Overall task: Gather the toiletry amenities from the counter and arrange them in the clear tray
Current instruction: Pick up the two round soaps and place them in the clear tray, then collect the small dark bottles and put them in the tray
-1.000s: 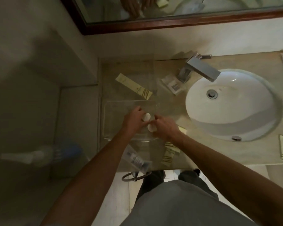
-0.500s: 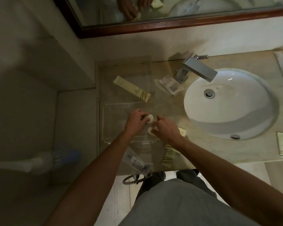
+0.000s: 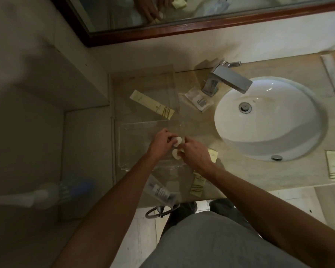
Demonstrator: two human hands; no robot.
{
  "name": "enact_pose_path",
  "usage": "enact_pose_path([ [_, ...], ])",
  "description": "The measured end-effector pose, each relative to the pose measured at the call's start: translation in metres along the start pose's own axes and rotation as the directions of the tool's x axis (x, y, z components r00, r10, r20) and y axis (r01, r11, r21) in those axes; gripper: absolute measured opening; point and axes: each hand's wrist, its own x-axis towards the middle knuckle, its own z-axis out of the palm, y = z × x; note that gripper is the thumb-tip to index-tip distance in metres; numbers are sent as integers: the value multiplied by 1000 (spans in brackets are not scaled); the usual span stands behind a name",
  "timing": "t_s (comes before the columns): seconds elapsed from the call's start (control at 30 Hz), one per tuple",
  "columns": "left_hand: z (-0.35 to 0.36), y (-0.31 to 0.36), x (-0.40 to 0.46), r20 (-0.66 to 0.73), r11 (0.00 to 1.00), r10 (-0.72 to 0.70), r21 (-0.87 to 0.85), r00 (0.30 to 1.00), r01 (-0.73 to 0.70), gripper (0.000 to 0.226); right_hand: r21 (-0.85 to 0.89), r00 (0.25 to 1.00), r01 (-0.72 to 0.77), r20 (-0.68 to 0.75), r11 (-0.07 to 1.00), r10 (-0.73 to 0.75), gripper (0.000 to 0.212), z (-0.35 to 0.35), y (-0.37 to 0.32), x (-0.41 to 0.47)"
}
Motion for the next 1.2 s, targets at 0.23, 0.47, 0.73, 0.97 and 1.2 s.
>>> enact_pose_path([
  [0.23, 1, -1, -3, 14, 1000, 16, 6, 1000, -16, 26, 28, 1000, 13, -28, 1000, -12, 28, -2, 3, -5],
  [0.47, -3, 9, -18, -131, 997, -52, 55, 990, 60, 41, 143, 999, 36, -35, 989, -31, 32, -27, 21, -18],
  [0.73, 19, 100, -29, -304, 984, 175, 89, 936, -155, 31, 178, 971, -119, -186, 977, 152, 20, -90, 137, -86],
  [0.97, 95, 199, 1, -89, 943, 331, 76, 939, -325, 32, 224, 886, -353, -233, 908, 402, 25, -128, 257, -162],
  [1.2, 198, 328, 33, 45, 918, 392, 35, 919, -394, 33, 395, 674, -576, -267, 716, 689, 26, -157, 387, -221],
])
